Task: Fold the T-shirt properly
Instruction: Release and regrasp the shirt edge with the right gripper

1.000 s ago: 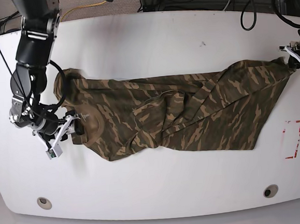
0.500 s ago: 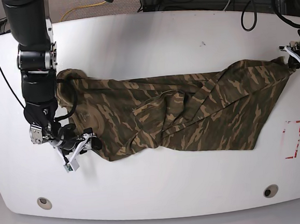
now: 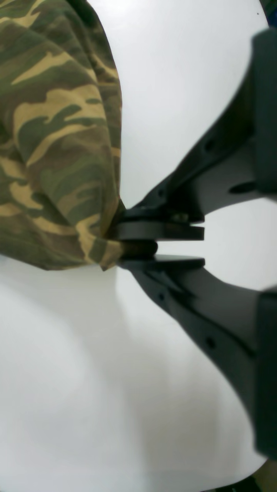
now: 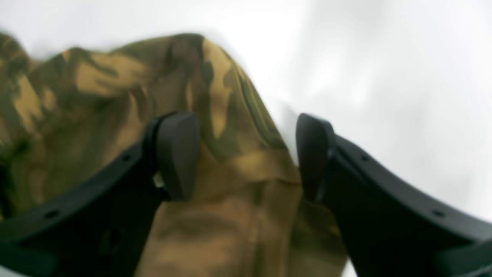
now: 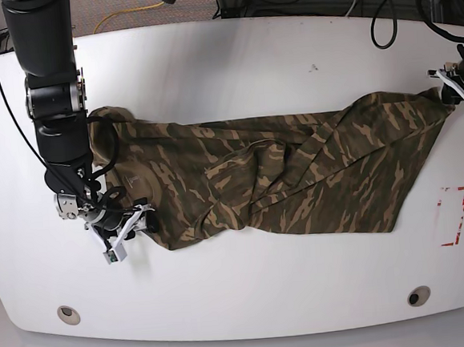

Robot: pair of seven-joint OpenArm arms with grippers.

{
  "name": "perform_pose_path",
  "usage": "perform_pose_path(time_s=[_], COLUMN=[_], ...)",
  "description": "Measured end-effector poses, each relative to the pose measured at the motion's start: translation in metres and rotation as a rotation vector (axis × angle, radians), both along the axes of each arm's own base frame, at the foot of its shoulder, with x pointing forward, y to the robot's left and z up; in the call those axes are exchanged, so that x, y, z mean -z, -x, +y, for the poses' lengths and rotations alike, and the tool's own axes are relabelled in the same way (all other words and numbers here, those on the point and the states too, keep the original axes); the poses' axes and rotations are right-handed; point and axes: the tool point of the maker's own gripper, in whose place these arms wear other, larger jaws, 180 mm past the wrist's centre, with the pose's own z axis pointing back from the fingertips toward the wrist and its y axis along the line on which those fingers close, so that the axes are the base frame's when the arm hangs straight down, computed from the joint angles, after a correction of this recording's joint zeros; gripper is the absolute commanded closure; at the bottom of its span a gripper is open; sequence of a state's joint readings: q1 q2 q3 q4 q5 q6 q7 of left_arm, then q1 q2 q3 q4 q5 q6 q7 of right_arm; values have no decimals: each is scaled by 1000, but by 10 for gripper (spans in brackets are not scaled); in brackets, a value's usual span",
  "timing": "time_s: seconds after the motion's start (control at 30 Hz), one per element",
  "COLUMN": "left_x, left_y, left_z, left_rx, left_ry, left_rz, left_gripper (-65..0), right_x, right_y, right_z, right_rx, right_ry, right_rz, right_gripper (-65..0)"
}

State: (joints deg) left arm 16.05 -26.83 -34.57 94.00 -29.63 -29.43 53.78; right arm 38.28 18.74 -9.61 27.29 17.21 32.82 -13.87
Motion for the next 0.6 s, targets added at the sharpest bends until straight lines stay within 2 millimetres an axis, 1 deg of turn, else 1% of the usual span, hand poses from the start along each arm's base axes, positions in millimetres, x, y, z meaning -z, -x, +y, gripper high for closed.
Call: perform_pose_path(time_s=[0.07,0.13,0.23,0.3,0.37,0.5,0.53,0.6], left_x=[-1,-1,-1,-1,0,2,2,2], left_y=[-1,-1,0,0,1,4,4,4], left_z=[1,1,1,1,1,1,1,1], left_rx=[1,1,1,1,0,0,0,0], left_ry=[-3,-3,-3,-3,-3,-3,-3,-3], left_rz=[-3,-3,-1,-2,1,10,11,9], left_gripper=[-38,-38,-38,-38,-38,-38,-38,-38], right_x=[4,5,6,5,5,4,5,6], right_y=[2,2,0,-2,-2,-3,-3,-2], right_z=[1,8,24,41,50,56,57,59], right_rx=[-17,-32,-51,-66,-75,-81,-84,-90], right_ry=[25,36,26,0,-12,-19,-17,-10], right_rz=[10,7,4,-6,-10,-12,-11,-10], right_gripper=[-384,-380,-380,-380,-379,-377,-371,-315])
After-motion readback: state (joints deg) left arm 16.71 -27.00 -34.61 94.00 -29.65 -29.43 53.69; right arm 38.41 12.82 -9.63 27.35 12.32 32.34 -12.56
